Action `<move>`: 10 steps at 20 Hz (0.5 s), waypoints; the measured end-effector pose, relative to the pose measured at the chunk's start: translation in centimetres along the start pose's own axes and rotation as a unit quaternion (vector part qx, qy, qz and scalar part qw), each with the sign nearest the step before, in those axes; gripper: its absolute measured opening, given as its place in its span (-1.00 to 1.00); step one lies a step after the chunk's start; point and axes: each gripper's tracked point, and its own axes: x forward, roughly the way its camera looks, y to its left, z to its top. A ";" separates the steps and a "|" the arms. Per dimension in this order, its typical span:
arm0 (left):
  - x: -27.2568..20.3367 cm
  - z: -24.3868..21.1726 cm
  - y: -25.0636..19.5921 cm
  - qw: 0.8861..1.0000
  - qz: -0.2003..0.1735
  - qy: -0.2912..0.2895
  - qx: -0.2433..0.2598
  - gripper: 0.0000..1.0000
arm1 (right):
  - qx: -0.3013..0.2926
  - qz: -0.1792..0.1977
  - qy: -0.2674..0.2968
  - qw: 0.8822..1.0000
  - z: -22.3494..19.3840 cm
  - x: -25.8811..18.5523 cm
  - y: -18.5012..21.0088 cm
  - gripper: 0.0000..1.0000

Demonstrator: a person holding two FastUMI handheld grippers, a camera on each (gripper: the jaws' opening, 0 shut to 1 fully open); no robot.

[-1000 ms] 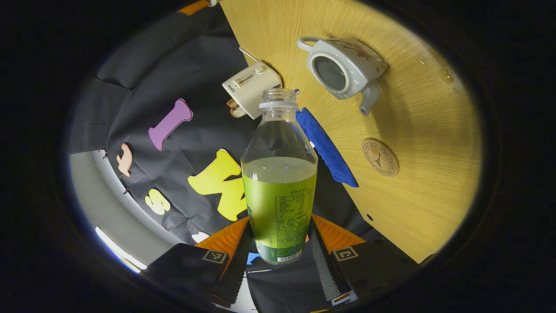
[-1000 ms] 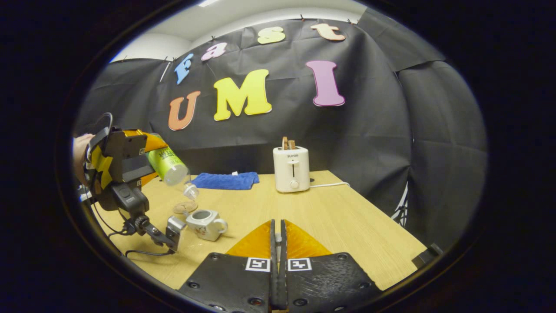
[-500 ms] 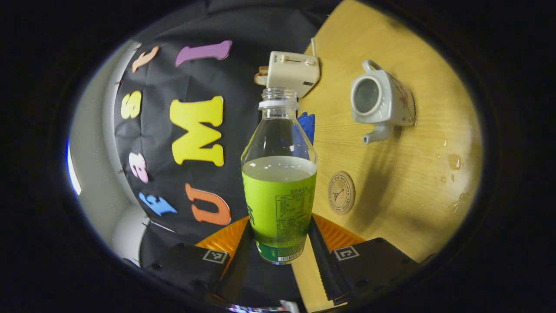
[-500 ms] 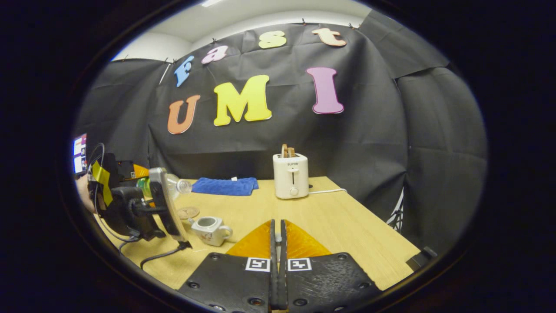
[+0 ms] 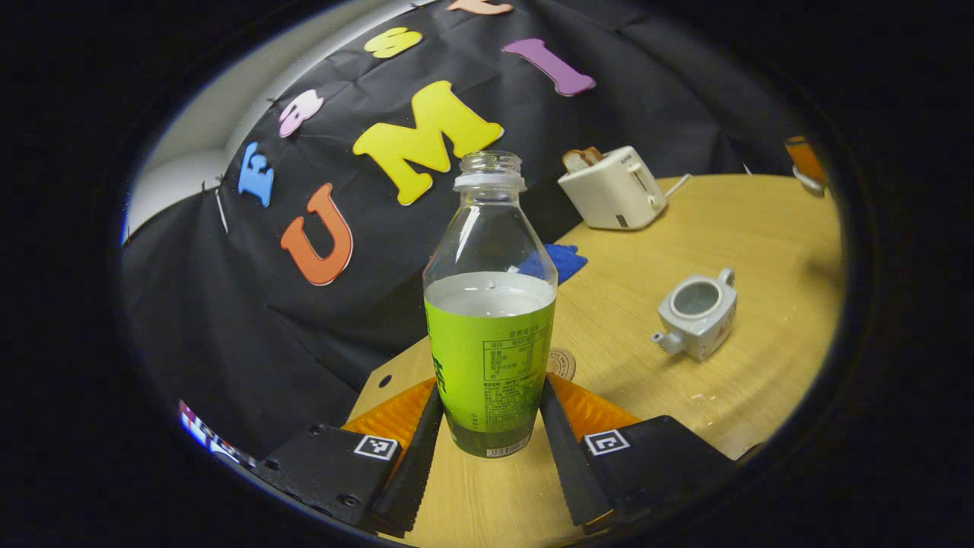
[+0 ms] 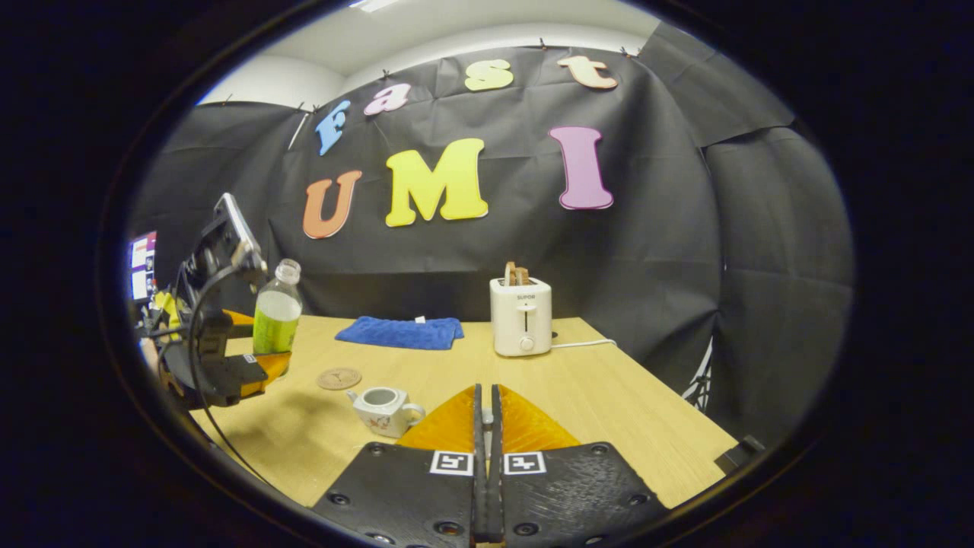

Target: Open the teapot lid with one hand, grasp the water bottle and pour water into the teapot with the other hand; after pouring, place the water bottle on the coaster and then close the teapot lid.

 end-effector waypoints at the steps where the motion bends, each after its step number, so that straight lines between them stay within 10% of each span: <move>1: 0.1 0.3 -0.2 0.999 -0.009 -0.008 -0.040 0.48 | 0.000 0.000 0.000 1.000 0.1 0.0 0.1 -1.00; 5: 0.3 1.5 -1.6 0.981 -0.065 -0.021 -0.179 0.48 | -0.004 0.001 0.001 1.000 0.0 0.1 0.0 -1.00; 10: 2.6 2.0 -0.5 0.975 -0.069 -0.051 -0.206 0.48 | -0.003 0.005 0.012 1.000 -0.6 0.9 0.3 -1.00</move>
